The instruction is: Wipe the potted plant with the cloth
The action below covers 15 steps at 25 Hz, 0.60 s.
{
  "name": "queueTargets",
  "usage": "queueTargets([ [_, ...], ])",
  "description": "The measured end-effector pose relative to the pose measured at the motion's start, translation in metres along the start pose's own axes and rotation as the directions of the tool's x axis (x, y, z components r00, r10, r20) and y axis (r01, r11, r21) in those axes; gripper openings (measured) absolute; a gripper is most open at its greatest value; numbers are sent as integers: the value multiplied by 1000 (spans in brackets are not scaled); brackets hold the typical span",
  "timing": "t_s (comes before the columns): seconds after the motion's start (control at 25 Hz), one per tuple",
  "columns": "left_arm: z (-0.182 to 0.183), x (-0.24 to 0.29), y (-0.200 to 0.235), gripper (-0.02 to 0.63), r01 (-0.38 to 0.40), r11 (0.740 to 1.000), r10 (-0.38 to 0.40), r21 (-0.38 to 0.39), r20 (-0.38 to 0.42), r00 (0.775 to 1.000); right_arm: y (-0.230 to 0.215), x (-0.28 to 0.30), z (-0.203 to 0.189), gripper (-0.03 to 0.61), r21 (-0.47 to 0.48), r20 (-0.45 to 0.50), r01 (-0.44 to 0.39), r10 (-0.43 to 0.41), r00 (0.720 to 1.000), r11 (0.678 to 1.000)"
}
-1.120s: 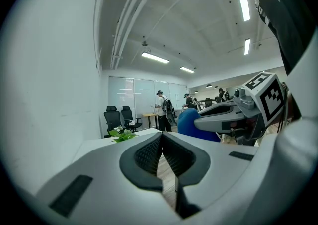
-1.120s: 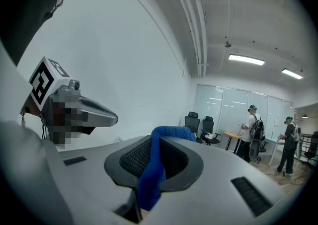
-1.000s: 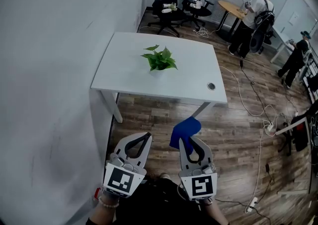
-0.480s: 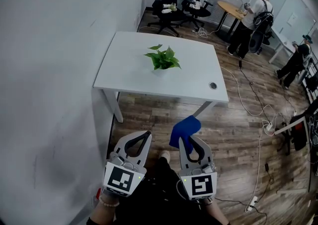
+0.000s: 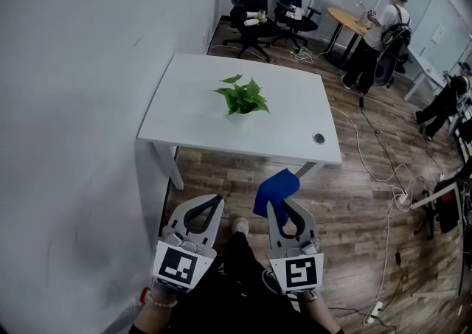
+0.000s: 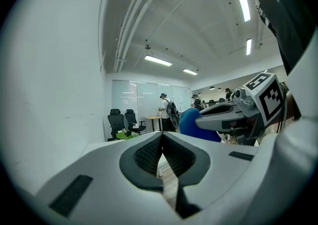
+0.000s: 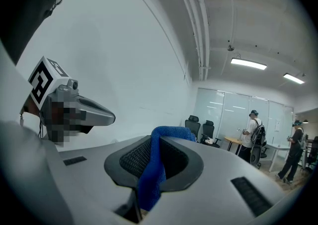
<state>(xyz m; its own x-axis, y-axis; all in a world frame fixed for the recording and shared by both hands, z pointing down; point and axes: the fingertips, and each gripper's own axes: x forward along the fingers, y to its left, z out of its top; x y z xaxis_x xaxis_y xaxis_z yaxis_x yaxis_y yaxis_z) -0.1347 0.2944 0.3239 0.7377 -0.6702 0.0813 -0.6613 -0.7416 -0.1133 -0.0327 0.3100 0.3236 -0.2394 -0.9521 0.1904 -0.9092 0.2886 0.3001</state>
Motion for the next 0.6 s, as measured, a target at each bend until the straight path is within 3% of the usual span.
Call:
queueTargets([
  [0.6, 21, 99, 44, 14, -49, 998, 49, 31, 6, 999, -79, 83, -2, 75, 26, 37, -30, 29, 999, 999],
])
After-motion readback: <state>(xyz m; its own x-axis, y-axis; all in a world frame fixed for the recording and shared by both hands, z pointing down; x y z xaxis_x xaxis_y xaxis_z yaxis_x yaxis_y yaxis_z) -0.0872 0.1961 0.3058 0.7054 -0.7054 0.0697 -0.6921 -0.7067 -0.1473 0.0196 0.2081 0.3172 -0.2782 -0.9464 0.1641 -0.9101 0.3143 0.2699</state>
